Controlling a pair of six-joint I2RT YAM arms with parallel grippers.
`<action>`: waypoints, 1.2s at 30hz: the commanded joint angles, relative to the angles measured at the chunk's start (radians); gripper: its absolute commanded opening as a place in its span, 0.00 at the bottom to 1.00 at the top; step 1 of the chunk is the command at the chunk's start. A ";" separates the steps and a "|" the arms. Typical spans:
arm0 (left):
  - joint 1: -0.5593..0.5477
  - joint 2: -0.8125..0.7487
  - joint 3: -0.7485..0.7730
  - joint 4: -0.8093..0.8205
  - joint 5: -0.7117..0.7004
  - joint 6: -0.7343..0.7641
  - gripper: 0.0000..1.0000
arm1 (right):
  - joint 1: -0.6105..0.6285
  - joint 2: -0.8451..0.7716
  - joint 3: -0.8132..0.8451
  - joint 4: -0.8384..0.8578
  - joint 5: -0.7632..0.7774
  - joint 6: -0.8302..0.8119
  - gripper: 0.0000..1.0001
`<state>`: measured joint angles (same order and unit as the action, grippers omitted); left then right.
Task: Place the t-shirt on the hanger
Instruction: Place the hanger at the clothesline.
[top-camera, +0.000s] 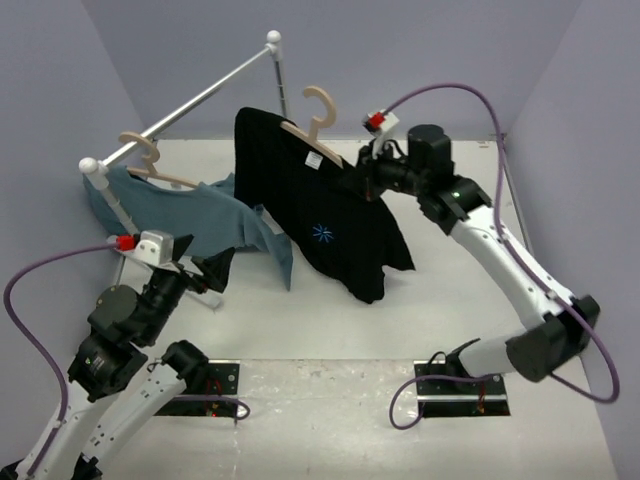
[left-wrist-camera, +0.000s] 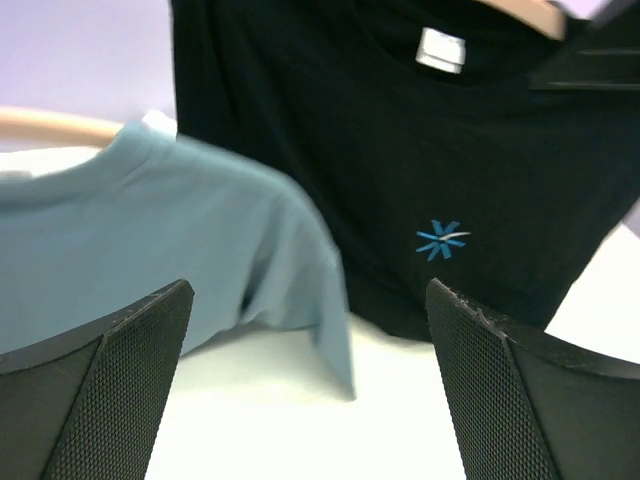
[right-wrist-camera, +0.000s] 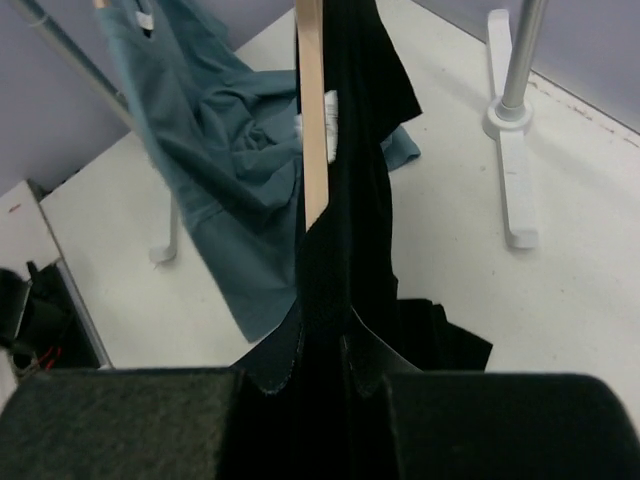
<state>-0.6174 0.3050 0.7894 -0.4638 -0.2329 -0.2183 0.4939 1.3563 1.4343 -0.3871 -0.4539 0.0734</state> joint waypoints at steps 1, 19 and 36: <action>-0.001 -0.106 -0.056 0.040 -0.146 0.065 1.00 | 0.080 0.127 0.095 0.252 0.190 0.078 0.00; 0.001 -0.206 -0.174 0.079 -0.220 0.033 1.00 | 0.169 0.682 0.759 0.300 0.181 0.019 0.00; 0.010 -0.151 -0.183 0.086 -0.197 0.036 1.00 | 0.180 0.947 0.988 0.281 0.119 0.048 0.00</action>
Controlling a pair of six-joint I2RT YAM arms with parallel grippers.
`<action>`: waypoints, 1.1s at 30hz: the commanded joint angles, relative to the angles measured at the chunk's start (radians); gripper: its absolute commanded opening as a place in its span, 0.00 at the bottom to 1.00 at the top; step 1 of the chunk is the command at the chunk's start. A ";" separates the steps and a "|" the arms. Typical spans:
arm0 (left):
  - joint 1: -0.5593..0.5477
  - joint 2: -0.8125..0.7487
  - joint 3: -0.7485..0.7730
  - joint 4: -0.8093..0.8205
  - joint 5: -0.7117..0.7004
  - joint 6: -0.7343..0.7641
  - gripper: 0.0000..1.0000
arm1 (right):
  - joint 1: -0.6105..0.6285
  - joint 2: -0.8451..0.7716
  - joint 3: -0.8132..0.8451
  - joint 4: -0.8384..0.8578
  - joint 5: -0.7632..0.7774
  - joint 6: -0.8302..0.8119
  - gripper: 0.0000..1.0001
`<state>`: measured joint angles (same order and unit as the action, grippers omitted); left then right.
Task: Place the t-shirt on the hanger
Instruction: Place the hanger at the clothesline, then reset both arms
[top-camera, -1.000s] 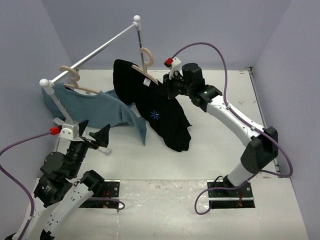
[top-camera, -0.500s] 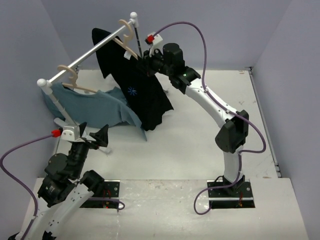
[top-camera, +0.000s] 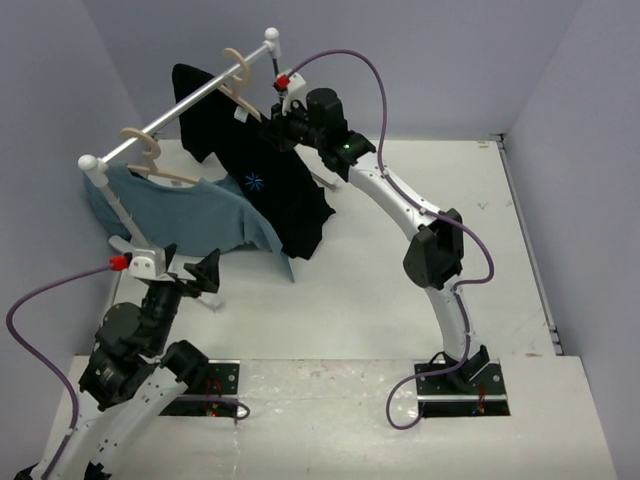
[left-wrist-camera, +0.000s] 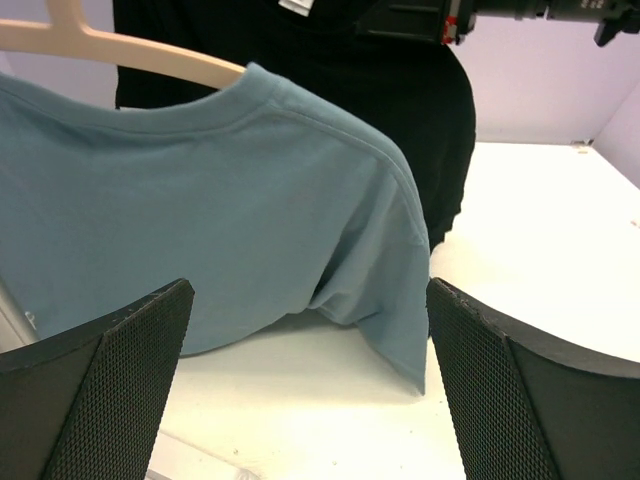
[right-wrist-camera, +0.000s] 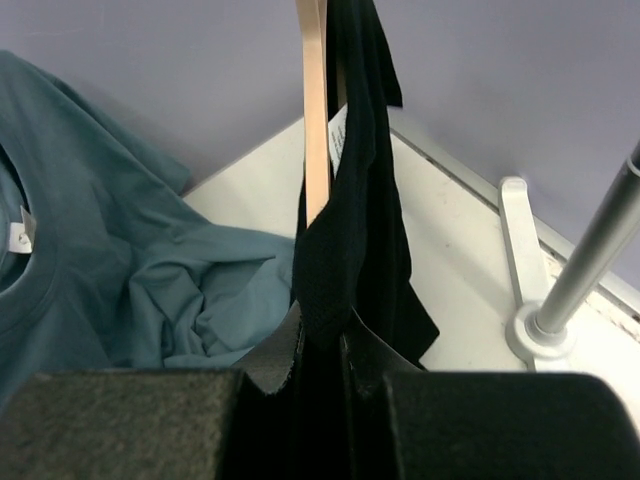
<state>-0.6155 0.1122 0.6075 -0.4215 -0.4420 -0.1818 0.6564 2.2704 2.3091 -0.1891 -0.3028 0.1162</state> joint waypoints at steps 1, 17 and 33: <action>0.008 0.047 -0.001 0.044 0.013 -0.001 1.00 | 0.019 0.049 0.125 0.077 -0.031 0.003 0.00; 0.033 0.108 0.002 0.044 0.015 -0.009 1.00 | 0.024 -0.178 -0.268 0.103 0.085 -0.048 0.32; 0.166 0.167 0.084 -0.095 -0.191 -0.148 1.00 | -0.087 -1.344 -1.178 -0.225 0.577 0.151 0.99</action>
<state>-0.5056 0.3212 0.6602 -0.5146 -0.5498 -0.2816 0.5603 1.1799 1.3342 -0.2238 -0.0311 0.2131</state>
